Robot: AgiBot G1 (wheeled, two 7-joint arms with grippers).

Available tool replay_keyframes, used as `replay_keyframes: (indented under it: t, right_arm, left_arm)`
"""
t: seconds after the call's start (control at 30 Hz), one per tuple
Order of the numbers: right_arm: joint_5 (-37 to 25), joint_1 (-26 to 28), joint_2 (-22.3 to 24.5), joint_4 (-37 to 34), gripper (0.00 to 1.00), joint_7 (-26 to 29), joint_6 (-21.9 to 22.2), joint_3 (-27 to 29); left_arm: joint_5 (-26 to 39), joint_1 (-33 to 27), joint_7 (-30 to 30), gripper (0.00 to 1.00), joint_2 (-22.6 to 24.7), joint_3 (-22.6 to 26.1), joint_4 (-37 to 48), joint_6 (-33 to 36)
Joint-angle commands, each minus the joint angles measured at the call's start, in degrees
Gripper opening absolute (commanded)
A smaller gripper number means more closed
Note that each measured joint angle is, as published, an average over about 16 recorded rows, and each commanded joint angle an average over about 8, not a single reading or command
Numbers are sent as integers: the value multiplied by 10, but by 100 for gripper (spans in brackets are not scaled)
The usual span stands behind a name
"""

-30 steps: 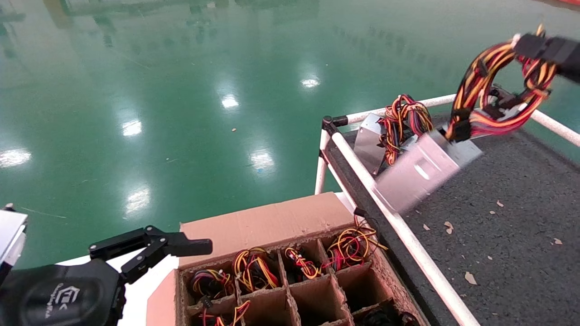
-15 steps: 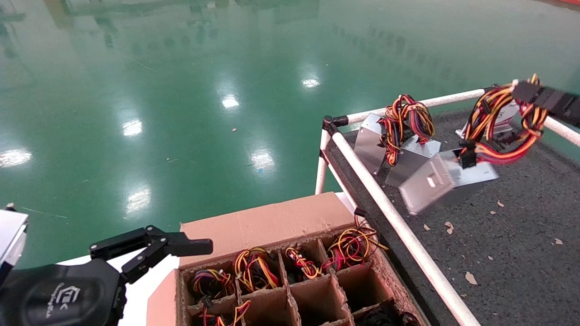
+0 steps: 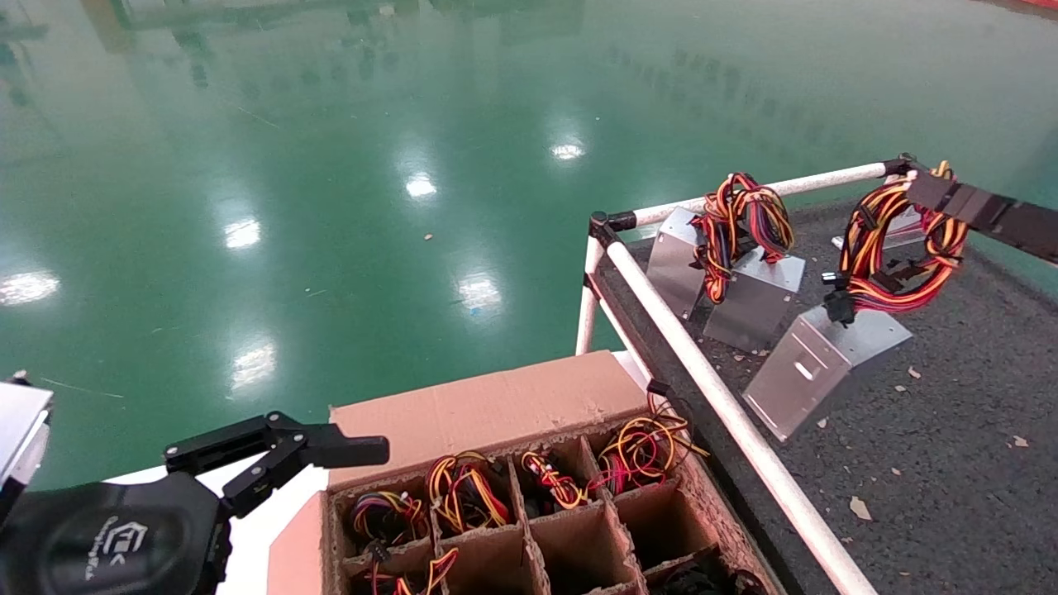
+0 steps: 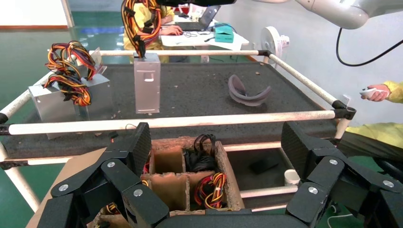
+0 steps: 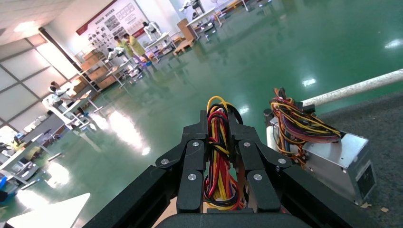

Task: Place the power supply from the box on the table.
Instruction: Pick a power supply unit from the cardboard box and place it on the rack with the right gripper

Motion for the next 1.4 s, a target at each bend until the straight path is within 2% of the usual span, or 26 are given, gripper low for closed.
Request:
replay_keyframes:
  t: [0.03,0.4,0.8,1.07,1.4]
  right_arm:
    - [-5,7,-4,-5,0,-3,-1,-5]
    - [-35,38,-42,-27,0,-19,9,-35]
    - [-77,110,-97,-77,0,-35,13,-76]
    - [-87,154,-108,-118,0,-44,-7,-86]
    - [-90,183,-112,-143,0,-44,-23,-92]
  left_arm:
    - [0,0,0,100,0,0,0,0]
    - [0,0,0,100,0,0,0,0]
    - [0,0,0,100,0,0,0,0]
    - [0,0,0,100,0,0,0,0]
    - [0,0,0,100,0,1,0,0]
